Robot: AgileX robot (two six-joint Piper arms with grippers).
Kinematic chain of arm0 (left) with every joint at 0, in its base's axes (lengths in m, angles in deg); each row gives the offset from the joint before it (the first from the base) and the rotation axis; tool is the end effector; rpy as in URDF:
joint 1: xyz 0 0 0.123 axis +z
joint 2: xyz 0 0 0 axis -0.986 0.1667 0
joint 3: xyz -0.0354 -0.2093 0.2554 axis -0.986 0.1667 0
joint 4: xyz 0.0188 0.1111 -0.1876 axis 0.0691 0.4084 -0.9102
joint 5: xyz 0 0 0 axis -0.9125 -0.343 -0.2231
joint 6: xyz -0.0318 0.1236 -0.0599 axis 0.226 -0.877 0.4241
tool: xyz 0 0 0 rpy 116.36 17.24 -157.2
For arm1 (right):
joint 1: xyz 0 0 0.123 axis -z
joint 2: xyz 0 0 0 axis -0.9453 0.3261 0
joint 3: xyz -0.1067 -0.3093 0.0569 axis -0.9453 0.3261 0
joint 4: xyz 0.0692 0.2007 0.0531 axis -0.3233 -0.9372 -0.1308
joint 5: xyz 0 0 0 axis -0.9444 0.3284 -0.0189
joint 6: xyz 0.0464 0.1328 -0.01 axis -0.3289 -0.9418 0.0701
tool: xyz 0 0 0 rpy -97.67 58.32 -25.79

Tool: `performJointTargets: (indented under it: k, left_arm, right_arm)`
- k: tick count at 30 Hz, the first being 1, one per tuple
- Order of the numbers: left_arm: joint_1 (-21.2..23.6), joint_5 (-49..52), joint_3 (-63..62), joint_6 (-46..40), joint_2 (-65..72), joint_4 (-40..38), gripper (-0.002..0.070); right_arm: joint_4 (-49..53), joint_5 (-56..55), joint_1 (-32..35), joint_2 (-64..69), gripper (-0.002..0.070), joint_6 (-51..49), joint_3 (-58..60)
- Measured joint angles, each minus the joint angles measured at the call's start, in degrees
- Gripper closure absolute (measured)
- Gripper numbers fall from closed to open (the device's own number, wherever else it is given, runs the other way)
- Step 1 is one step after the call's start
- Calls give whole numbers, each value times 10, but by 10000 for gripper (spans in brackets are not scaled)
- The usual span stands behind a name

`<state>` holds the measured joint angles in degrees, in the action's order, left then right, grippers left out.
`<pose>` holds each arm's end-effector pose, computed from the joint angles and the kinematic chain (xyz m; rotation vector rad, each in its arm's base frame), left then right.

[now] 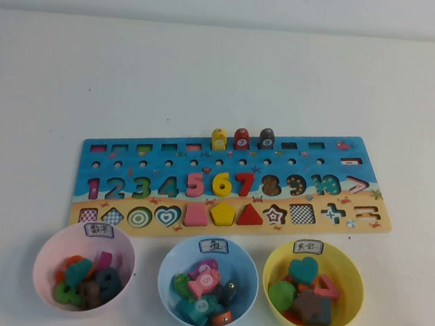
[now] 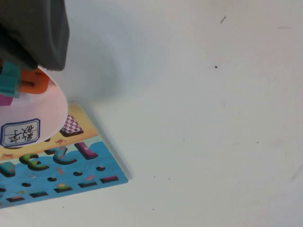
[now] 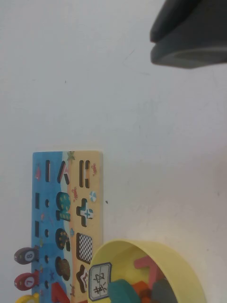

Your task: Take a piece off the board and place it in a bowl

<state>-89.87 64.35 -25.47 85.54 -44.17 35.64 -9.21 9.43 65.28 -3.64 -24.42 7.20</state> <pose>0.0198 -0.0006 0.1574 0.1809 1.8587 -0.0666 0.0190 0.0091 0.1580 -0.1009 1.8634 0.1356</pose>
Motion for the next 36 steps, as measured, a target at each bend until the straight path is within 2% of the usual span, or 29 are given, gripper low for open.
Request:
performJointTargets:
  k: [31,36]
  left_arm:
    - [0,-2,0,0,0,-1,674]
    - [0,-47,0,16,0,-47,674]
  right_arm:
    - [-1,0,0,0,694,0,0]
    - [-1,0,0,0,694,0,0]
